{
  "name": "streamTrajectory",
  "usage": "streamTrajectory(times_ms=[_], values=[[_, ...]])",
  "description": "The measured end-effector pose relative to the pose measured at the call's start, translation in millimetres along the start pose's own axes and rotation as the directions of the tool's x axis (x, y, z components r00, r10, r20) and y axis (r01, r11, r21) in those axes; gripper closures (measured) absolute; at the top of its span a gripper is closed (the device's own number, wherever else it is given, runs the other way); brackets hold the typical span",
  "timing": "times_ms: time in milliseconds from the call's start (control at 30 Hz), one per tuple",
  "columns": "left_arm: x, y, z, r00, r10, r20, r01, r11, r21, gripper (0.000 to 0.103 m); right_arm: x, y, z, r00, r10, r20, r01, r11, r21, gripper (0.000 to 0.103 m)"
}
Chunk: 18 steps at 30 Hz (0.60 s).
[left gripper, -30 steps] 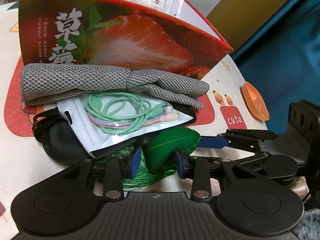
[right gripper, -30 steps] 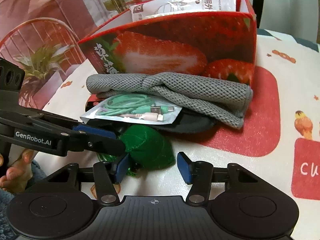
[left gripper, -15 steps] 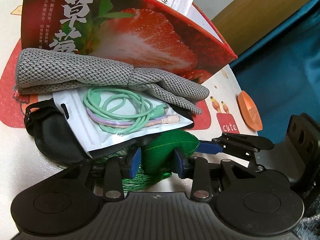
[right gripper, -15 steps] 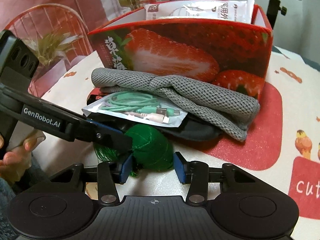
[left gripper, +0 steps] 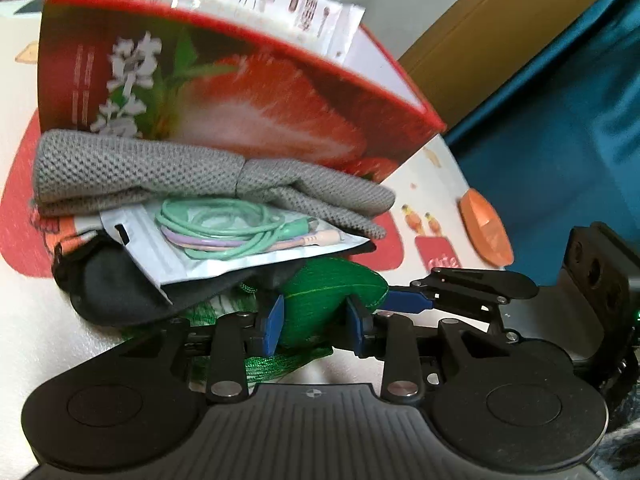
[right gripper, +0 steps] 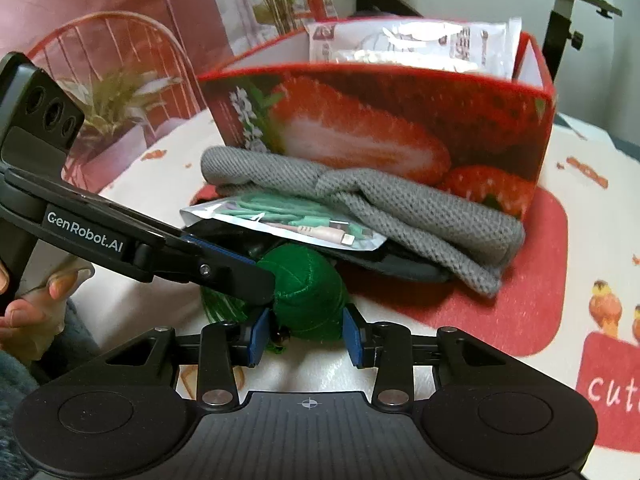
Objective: Organize soft objects
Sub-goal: 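Close the left gripper on the green ball while the right gripper grasps it too, then lift the green ball with both grippers and carry it over the box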
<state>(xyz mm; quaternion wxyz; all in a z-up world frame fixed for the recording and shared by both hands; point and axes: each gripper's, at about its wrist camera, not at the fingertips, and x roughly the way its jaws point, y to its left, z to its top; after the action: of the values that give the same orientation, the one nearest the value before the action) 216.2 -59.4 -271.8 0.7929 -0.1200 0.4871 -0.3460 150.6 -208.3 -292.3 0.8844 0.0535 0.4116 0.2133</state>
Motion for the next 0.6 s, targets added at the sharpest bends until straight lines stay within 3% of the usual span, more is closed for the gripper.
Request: streamTrajectory(times_ms=[267,600], values=[[-43,-14,13,0.993,-0.025,0.114,0.021,0.999,0.032,0.068,-31,6,19,0.995,0.021,0.093,-0.015,0.998,-0.063,0.067],[-87,-38,48,0.961,-0.063,0.271,0.044,0.996,0.076,0.068,-74,17,64,0.969,0.027,0.244,0.009,0.989,-0.147,0.067]])
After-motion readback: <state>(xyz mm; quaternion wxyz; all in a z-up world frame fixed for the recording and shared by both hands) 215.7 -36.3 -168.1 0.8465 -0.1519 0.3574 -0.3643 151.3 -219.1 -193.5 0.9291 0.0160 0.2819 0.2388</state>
